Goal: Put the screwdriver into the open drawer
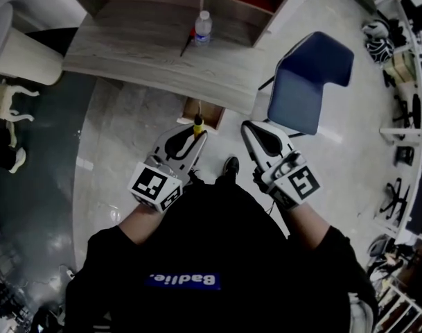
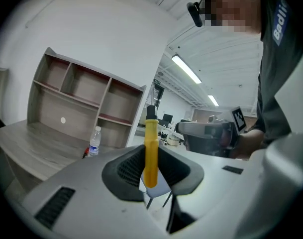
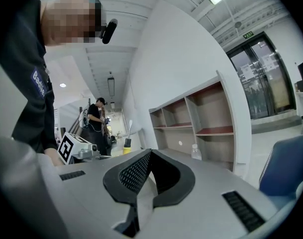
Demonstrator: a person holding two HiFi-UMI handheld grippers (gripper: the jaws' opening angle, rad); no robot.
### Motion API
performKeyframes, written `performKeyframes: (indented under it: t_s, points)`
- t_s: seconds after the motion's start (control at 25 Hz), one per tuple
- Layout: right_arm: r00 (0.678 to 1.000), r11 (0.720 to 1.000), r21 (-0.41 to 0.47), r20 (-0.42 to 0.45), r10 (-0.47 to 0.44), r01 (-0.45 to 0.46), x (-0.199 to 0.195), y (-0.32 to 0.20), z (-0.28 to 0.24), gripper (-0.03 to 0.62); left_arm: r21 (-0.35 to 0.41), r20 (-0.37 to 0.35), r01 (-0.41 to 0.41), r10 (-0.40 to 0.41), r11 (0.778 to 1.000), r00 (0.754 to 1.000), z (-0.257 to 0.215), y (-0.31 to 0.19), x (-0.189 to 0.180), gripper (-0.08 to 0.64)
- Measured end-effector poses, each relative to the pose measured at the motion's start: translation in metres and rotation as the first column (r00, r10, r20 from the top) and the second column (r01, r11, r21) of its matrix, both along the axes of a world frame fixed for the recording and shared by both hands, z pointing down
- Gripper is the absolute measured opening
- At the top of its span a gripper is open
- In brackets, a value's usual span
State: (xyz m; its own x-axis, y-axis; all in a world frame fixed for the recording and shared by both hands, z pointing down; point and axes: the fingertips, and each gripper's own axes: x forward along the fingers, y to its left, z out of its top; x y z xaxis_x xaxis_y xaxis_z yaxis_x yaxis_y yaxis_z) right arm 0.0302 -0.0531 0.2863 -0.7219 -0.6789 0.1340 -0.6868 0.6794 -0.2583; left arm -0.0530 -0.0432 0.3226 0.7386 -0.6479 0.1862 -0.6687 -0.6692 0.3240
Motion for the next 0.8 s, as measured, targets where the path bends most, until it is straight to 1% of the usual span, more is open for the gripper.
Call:
performKeyframes:
  t_s: [0.16, 0.28, 0.36, 0.52, 0.68, 0.8]
  points:
    - [0.999, 0.999, -0.010, 0.001, -0.034, 0.034, 0.010, -0.011, 0.010, 0.028, -0.036, 0.014, 0.044, -0.044, 0.998, 0.999, 0.023, -0.006, 0.008, 0.078]
    - [0.998, 0.998, -0.012, 0.002, -0.055, 0.055, 0.010, -0.016, 0.015, 0.028, -0.064, 0.020, 0.067, -0.066, 0.996, 0.998, 0.043, -0.010, 0.010, 0.078]
    - [0.998, 0.998, -0.015, 0.006, -0.067, 0.067, 0.010, -0.018, 0.019, 0.028, -0.074, 0.036, 0.082, -0.079, 0.994, 0.996, 0.057, -0.011, 0.011, 0.078]
    - [0.997, 0.996, -0.029, -0.002, -0.081, 0.081, 0.012, -0.021, 0.030, 0.028, -0.077, 0.110, 0.087, -0.079, 0.993, 0.991, 0.089, -0.016, 0.013, 0.078]
    - [0.997, 0.996, -0.044, -0.012, -0.080, 0.080, 0.010, -0.023, 0.040, 0.028, -0.106, 0.192, 0.066, -0.044, 0.992, 0.980, 0.132, -0.012, 0.010, 0.078]
    - [0.997, 0.996, -0.059, -0.017, -0.074, 0.072, 0.010, -0.023, 0.047, 0.028, -0.135, 0.228, 0.051, -0.019, 0.990, 0.973, 0.159, -0.010, 0.009, 0.078]
